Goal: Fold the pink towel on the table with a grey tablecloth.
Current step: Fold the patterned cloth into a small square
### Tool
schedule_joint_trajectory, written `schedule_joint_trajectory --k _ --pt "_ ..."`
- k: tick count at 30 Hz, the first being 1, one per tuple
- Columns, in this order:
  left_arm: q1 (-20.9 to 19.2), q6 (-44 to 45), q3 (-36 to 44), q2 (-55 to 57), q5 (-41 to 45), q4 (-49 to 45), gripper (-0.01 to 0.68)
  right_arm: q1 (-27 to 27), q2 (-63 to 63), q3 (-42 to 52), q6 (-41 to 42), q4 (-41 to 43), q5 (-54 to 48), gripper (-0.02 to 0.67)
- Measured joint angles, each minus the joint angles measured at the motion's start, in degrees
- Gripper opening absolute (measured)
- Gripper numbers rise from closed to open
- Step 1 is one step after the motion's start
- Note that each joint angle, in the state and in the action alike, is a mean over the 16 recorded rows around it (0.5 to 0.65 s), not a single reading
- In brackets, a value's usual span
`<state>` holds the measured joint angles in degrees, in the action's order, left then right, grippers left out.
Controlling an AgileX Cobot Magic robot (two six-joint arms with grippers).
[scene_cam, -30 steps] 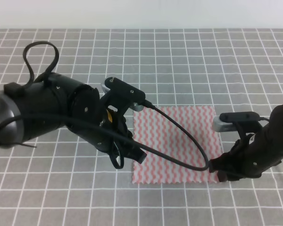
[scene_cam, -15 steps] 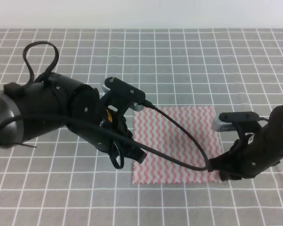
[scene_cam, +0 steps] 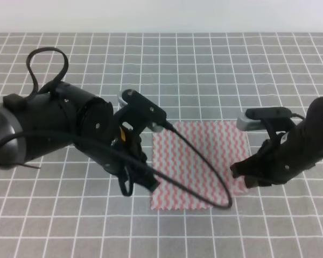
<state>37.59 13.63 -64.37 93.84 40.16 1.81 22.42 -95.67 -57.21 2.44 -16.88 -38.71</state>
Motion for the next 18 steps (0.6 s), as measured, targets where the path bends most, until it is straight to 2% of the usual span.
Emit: schedule_joint_trajectory --k 5,18 --pt "0.0 4.4 0.0 0.1 1.7 -0.6 0.052 0.0 -0.1 -2.6 0.5 0.1 -1.4 -0.016" --pt "0.0 15.8 0.0 0.0 3.1 -0.8 0.283 -0.1 0.0 -8.6 0.7 1.0 -4.7 -0.016"
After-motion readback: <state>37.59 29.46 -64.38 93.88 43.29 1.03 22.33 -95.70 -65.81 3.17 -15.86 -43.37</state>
